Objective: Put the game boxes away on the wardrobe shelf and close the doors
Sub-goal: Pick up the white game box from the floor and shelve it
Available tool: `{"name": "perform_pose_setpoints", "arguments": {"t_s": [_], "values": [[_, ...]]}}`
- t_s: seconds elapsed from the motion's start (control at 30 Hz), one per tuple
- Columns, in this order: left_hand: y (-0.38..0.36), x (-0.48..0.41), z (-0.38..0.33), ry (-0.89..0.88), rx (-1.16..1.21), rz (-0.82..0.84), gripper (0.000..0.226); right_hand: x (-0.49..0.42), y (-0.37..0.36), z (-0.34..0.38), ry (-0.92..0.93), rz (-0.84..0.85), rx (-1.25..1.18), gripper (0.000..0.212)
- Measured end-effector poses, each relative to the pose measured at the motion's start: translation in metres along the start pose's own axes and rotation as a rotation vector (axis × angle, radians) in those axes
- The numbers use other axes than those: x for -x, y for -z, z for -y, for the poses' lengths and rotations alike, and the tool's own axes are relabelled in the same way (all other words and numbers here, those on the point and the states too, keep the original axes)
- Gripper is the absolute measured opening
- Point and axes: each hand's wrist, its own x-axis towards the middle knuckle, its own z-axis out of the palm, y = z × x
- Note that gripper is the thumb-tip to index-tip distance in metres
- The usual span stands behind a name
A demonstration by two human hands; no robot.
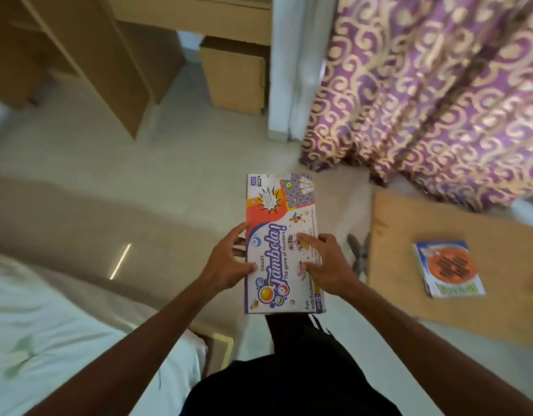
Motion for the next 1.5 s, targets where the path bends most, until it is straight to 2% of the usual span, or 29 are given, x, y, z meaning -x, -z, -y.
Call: {"name": "perform_pose_setpoints", "arguments": {"t_s": [0.23,0.53,0.9,1.13,1.33,1.5], "values": [[0.133,-0.071,0.017,0.125,0.113,-0.290,0.085,-0.174,-0.039,0.126,0.190,0.252,0.214,0.062],[0.344,-0.137,0.091,0.245,0.292,-0.649,0.086,-0.366,-0.195,0.324,0.456,0.457,0.423,0.062],[0.620,-0.177,0.167,0.352,0.298,-0.759,0.089,-0.503,-0.397,0.546,0.550,0.635,0.486,0.061],[0.799,-0.251,0.218,0.373,0.267,-0.815,0.073,-0.631,-0.512,0.681,0.594,0.696,0.469,0.062],[0.961,-0.312,0.233,0.372,0.269,-0.886,0.068,-0.731,-0.591,0.821,0.640,0.761,0.465,0.062],[1.088,-0.367,0.252,0.362,0.297,-0.906,0.068,-0.815,-0.649,0.925,0.655,0.742,0.453,0.063]]}}
